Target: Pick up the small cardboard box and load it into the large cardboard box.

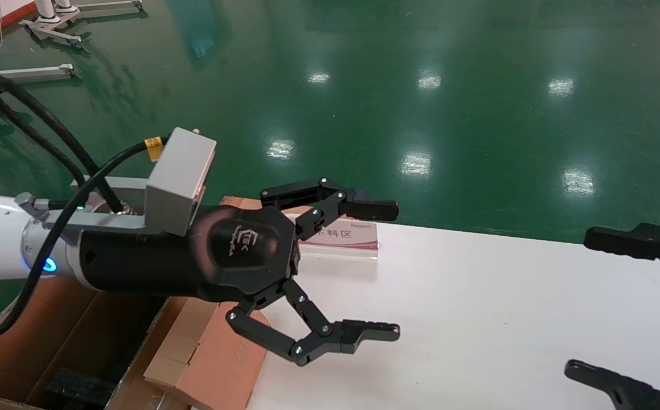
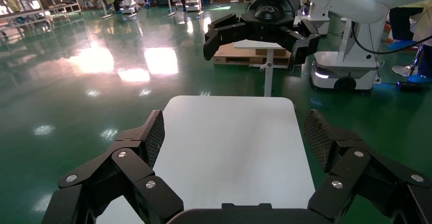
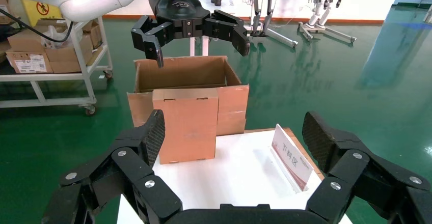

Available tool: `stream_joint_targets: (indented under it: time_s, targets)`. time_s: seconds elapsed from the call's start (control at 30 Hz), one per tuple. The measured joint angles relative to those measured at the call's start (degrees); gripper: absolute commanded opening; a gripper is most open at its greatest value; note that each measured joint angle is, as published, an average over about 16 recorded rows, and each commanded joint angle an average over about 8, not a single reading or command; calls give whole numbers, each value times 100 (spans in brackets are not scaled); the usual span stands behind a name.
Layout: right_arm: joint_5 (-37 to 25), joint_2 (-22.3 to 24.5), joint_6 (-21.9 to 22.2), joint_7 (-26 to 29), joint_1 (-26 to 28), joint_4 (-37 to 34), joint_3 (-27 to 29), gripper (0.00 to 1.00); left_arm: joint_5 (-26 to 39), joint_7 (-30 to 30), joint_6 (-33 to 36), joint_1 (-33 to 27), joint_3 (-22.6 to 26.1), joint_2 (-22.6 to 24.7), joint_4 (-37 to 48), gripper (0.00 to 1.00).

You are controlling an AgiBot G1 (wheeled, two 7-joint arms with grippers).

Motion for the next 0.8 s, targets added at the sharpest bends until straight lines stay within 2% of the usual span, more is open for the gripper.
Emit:
stream_joint_targets:
  time_s: [0.43,0.63,0.8]
  targets:
    - [1,0,1,-1,0,-3,-1,100,229,-124,-76,-64,80,-73,-72,100]
    - [2,1,1,-3,1,-6,-3,100,828,-514,-146,-336,318,-204,-199,100]
    - [4,1,1,-4,3,-7,-5,100,1663,-1187,-114,-807,683,-293,-307,100]
